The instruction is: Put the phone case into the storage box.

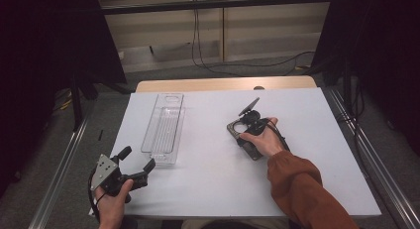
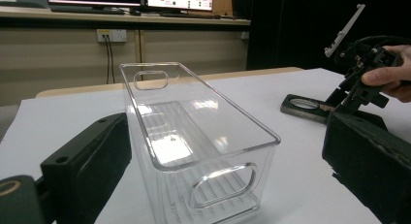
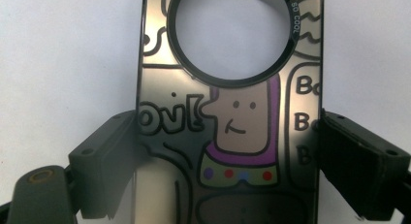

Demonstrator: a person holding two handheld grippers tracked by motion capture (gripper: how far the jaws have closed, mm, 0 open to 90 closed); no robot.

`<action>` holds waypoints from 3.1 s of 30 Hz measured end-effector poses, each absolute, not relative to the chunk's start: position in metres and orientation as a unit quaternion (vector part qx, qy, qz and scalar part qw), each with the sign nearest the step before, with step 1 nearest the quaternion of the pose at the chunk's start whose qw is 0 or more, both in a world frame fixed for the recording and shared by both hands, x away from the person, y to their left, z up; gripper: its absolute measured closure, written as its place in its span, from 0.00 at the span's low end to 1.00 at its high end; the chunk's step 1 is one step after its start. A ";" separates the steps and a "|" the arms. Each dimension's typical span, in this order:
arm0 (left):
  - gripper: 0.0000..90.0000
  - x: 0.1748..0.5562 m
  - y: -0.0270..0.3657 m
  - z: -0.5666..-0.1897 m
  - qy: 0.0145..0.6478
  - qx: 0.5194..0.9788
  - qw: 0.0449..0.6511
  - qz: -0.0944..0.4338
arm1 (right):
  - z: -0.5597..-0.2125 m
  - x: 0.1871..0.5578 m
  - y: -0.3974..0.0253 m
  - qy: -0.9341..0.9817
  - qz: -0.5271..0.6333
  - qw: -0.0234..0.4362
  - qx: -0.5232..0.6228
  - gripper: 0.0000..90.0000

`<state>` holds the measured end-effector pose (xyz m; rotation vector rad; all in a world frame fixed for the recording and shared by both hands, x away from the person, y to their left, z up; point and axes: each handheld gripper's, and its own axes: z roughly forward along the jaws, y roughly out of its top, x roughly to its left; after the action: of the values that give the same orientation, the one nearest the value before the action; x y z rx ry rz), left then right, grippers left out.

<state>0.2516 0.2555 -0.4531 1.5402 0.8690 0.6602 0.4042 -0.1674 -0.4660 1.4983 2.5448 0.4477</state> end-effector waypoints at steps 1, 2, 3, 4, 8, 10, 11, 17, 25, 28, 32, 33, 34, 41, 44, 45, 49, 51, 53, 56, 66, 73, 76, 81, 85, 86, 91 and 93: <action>0.04 0.251 0.255 -0.453 0.373 0.662 0.583 0.288 | -0.466 0.404 -0.168 0.850 0.149 0.077 0.500 0.13; 0.04 0.251 0.255 -0.453 0.373 0.662 0.583 0.288 | -0.466 0.404 -0.168 0.850 0.149 0.077 0.500 0.13; 0.04 0.251 0.254 -0.452 0.370 0.660 0.588 0.285 | -0.466 0.405 -0.168 0.847 0.155 0.075 0.502 0.13; 0.04 0.251 0.254 -0.452 0.370 0.660 0.588 0.285 | -0.466 0.405 -0.168 0.847 0.155 0.075 0.502 0.13; 0.04 0.252 0.256 -0.453 0.375 0.659 0.590 0.278 | -0.463 0.404 -0.169 0.846 0.167 0.078 0.499 0.13; 0.04 0.252 0.256 -0.453 0.380 0.655 0.590 0.279 | -0.460 0.404 -0.171 0.845 0.178 0.077 0.498 0.13; 0.04 0.251 0.256 -0.453 0.381 0.657 0.589 0.276 | -0.457 0.403 -0.171 0.841 0.183 0.079 0.503 0.13; 0.04 0.250 0.254 -0.453 0.376 0.661 0.590 0.270 | -0.448 0.398 -0.174 0.837 0.205 0.086 0.500 0.13; 0.04 0.250 0.254 -0.452 0.379 0.660 0.591 0.266 | -0.441 0.389 -0.178 0.840 0.245 0.090 0.476 0.13; 0.04 0.251 0.254 -0.453 0.382 0.661 0.588 0.267 | -0.440 0.385 -0.182 0.841 0.262 0.091 0.465 0.13; 0.04 0.250 0.250 -0.454 0.383 0.667 0.587 0.253 | -0.438 0.380 -0.185 0.840 0.273 0.097 0.458 0.13; 0.04 0.250 0.249 -0.454 0.381 0.670 0.584 0.254 | -0.437 0.377 -0.186 0.837 0.287 0.105 0.454 0.13; 0.04 0.250 0.248 -0.453 0.377 0.670 0.587 0.254 | -0.437 0.377 -0.186 0.837 0.287 0.105 0.454 0.13; 0.04 0.251 0.245 -0.452 0.375 0.672 0.583 0.259 | -0.432 0.367 -0.191 0.827 0.347 0.131 0.423 0.13; 0.04 0.251 0.245 -0.452 0.374 0.673 0.584 0.257 | -0.432 0.366 -0.192 0.824 0.360 0.138 0.415 0.13; 0.05 0.250 0.245 -0.452 0.375 0.672 0.586 0.254 | -0.431 0.363 -0.193 0.821 0.364 0.142 0.416 0.13; 0.05 0.250 0.243 -0.452 0.373 0.672 0.590 0.247 | -0.432 0.359 -0.196 0.813 0.379 0.160 0.413 0.13; 0.05 0.249 0.243 -0.452 0.372 0.675 0.587 0.248 | -0.433 0.358 -0.198 0.813 0.384 0.156 0.410 0.13; 0.05 0.247 0.242 -0.452 0.365 0.678 0.588 0.248 | -0.434 0.357 -0.200 0.809 0.388 0.156 0.412 0.13; 0.05 0.247 0.242 -0.452 0.363 0.681 0.586 0.247 | -0.434 0.355 -0.201 0.806 0.402 0.151 0.407 0.13; 0.05 0.247 0.238 -0.448 0.354 0.682 0.592 0.244 | -0.432 0.338 -0.202 0.798 0.459 0.147 0.361 0.13; 0.05 0.247 0.237 -0.444 0.347 0.676 0.600 0.251 | -0.434 0.323 -0.202 0.785 0.492 0.162 0.341 0.13; 0.05 0.247 0.236 -0.443 0.346 0.677 0.599 0.252 | -0.434 0.319 -0.202 0.781 0.502 0.158 0.337 0.13; 0.06 0.245 0.232 -0.439 0.331 0.684 0.600 0.249 | -0.436 0.307 -0.205 0.772 0.511 0.157 0.343 0.13; 0.06 0.245 0.233 -0.438 0.327 0.684 0.606 0.242 | -0.439 0.298 -0.208 0.773 0.517 0.151 0.337 0.13; 0.06 0.245 0.233 -0.438 0.327 0.684 0.606 0.242 | -0.439 0.298 -0.208 0.773 0.517 0.151 0.337 0.13; 0.06 0.247 0.233 -0.440 0.338 0.688 0.595 0.241 | -0.439 0.284 -0.208 0.776 0.518 0.150 0.327 0.13; 0.07 0.249 0.233 -0.441 0.339 0.692 0.593 0.234 | -0.438 0.279 -0.209 0.777 0.521 0.146 0.322 0.13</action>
<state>0.2490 0.2326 -0.4408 1.6075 0.7892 0.5434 0.2788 -0.2086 -0.4383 0.9269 2.2369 1.5004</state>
